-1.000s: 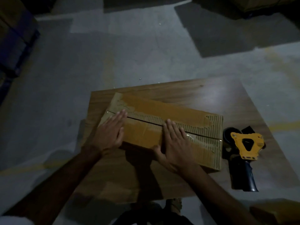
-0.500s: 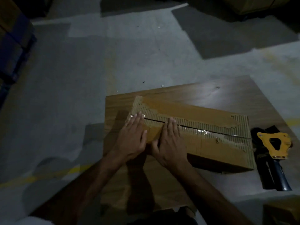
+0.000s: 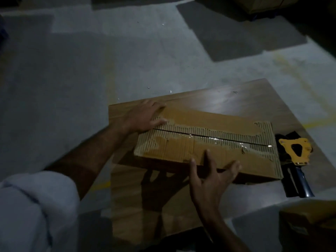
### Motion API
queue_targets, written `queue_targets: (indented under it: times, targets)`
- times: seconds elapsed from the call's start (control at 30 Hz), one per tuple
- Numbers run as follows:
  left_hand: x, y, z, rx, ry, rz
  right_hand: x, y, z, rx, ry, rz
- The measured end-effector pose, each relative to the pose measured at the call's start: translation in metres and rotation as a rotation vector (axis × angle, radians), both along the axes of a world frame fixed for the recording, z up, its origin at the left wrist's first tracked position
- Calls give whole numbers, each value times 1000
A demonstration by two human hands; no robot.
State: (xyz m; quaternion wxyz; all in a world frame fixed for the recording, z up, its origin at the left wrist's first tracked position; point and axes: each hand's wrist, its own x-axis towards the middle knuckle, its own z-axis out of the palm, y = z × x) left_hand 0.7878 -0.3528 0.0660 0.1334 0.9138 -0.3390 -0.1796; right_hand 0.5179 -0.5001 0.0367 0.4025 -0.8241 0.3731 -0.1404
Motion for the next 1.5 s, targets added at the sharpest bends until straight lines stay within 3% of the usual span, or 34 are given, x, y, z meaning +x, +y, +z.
queue_targets:
  times: [0.17, 0.33, 0.5, 0.6, 0.7, 0.8, 0.93, 1.1, 1.2, 1.37, 1.5]
  targets:
    - [-46, 20, -9, 16, -153, 140, 46, -66, -10, -149, -96, 238]
    - [-128, -6, -26, 91, -293, 458, 93, -146, 6, -175, 71, 597]
    - [-178, -51, -27, -43, -78, 590, 60, -128, 16, -226, 99, 513]
    - [-187, -54, -19, -138, -311, 326, -9, -104, 5, -187, 51, 502]
    - [-186, -37, -22, -374, -209, -217, -54, -84, -8, -295, -15, 551]
    - [-179, -17, -33, -311, -230, -484, -61, -73, -17, -431, -62, 586]
    - [-174, -15, -39, -308, -387, -512, -54, -66, -28, -571, -104, 483]
    - [-193, -19, -53, -384, -470, -371, -54, -50, -50, -658, -137, 380]
    - [-195, -17, -53, -400, -442, -327, -55, -46, -53, -650, -143, 360]
    - [-171, 1, -48, -508, -267, -435, -58, -59, -40, -674, -163, 428]
    - [-165, -5, -56, -626, -334, -417, -46, -57, -34, -639, -216, 333]
